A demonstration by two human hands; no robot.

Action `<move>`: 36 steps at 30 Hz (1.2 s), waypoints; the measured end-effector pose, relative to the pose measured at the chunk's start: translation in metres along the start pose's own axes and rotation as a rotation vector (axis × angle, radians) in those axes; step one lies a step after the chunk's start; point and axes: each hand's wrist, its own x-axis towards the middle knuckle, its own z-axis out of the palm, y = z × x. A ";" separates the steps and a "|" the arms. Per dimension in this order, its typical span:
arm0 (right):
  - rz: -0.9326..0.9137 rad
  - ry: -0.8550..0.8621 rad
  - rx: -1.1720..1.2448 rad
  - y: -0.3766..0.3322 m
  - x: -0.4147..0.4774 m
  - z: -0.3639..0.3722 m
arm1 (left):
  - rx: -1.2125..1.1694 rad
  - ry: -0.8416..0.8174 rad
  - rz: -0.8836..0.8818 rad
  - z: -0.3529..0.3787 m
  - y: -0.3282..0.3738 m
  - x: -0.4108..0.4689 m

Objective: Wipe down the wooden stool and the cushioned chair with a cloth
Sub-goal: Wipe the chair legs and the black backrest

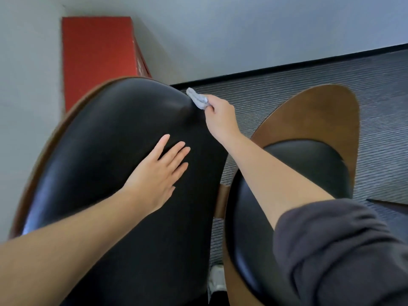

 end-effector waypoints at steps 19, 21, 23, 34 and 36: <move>-0.305 -0.027 -0.012 -0.112 -0.020 0.007 | -0.525 0.341 -0.483 0.015 -0.037 -0.109; -0.382 -0.023 -0.056 -0.119 -0.027 0.004 | -0.673 0.350 -0.626 0.018 -0.037 -0.118; -0.483 -0.023 -0.051 -0.126 -0.034 0.001 | -0.903 0.321 -0.813 0.018 -0.038 -0.129; -0.470 -0.019 -0.290 -0.160 -0.043 0.017 | -1.564 0.505 -1.028 0.022 -0.040 -0.136; -0.490 -0.005 -0.328 -0.167 -0.054 0.024 | -1.683 0.553 -1.048 0.027 -0.041 -0.137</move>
